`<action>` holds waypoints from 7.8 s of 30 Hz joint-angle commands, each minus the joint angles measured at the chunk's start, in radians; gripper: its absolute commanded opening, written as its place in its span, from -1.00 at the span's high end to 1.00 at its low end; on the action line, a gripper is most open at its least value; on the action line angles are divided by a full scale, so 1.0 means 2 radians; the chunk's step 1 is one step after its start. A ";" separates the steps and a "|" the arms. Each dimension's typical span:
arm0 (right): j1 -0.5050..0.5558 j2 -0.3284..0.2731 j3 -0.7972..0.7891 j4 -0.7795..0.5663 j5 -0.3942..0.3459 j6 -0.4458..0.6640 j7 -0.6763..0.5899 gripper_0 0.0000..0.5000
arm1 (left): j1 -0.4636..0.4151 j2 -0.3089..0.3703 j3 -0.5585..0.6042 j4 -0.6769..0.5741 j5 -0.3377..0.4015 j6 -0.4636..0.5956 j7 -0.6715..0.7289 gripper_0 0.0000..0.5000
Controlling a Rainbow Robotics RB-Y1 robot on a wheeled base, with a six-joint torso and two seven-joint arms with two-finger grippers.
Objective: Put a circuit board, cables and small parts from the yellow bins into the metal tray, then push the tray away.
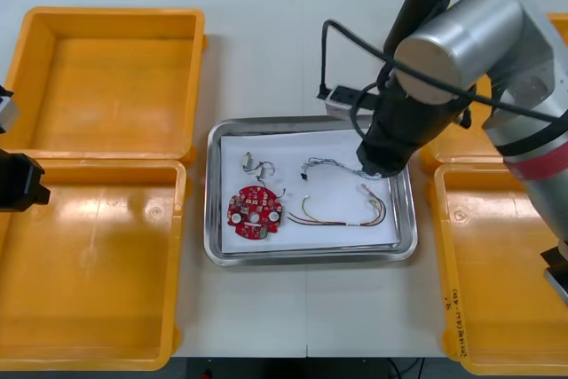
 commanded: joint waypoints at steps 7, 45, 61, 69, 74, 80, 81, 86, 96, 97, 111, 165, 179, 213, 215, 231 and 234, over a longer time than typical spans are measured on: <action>-0.038 -0.023 -0.081 -0.078 0.002 0.026 -0.090 -1.00 | 0.006 0.021 0.016 -0.012 0.002 0.003 0.023 -1.00; 0.001 -0.090 -0.057 -0.183 -0.086 0.026 -0.169 -1.00 | 0.006 0.018 0.016 -0.012 0.003 0.003 0.025 -1.00; 0.003 -0.038 0.069 -0.217 -0.076 0.026 -0.160 -1.00 | 0.006 0.018 0.016 -0.012 0.003 0.003 0.025 -1.00; 0.031 -0.017 0.149 -0.222 -0.014 -0.018 -0.125 -1.00 | 0.006 0.018 0.016 -0.012 0.003 0.003 0.025 -1.00; 0.050 -0.020 0.197 -0.223 0.035 -0.069 -0.086 -1.00 | 0.006 0.018 0.016 -0.012 0.003 0.003 0.025 -1.00; 0.070 -0.031 0.250 -0.223 0.066 -0.100 -0.083 -1.00 | 0.006 0.018 0.016 -0.012 0.003 0.003 0.025 -1.00; 0.072 -0.033 0.257 -0.223 0.069 -0.101 -0.083 -1.00 | 0.006 0.018 0.016 -0.012 0.003 0.003 0.025 -1.00; 0.080 -0.038 0.286 -0.221 0.074 -0.103 -0.085 -1.00 | 0.006 0.018 0.016 -0.012 0.003 0.003 0.025 -1.00; 0.083 -0.031 0.339 -0.216 0.129 -0.136 -0.085 -1.00 | 0.006 0.018 0.016 -0.012 0.003 0.003 0.025 -1.00; 0.084 -0.031 0.342 -0.215 0.135 -0.137 -0.085 -1.00 | 0.006 0.018 0.016 -0.012 0.003 0.003 0.025 -1.00; 0.086 -0.014 0.345 -0.157 0.140 -0.181 -0.077 -1.00 | 0.006 0.018 0.016 -0.012 0.003 0.003 0.025 -1.00; 0.080 -0.058 0.348 -0.159 0.281 -0.279 -0.046 1.00 | 0.006 0.018 0.016 -0.012 0.003 0.003 0.025 -1.00; 0.048 -0.050 0.328 -0.111 0.281 -0.311 -0.037 1.00 | 0.006 0.018 0.016 -0.012 0.003 0.003 0.025 -1.00; -0.024 -0.052 0.308 0.006 0.280 -0.433 -0.008 1.00 | 0.006 0.018 0.016 -0.012 0.003 0.003 0.025 -1.00; -0.031 -0.050 0.308 0.021 0.280 -0.444 -0.005 1.00 | 0.006 0.018 0.016 -0.012 0.003 0.003 0.025 -1.00; -0.073 -0.033 0.295 0.091 0.274 -0.481 0.011 1.00 | 0.006 0.018 0.016 -0.012 0.003 0.003 0.025 -1.00; -0.081 -0.028 0.290 0.113 0.257 -0.500 0.014 1.00 | 0.006 0.018 0.016 -0.012 0.003 0.003 0.025 -1.00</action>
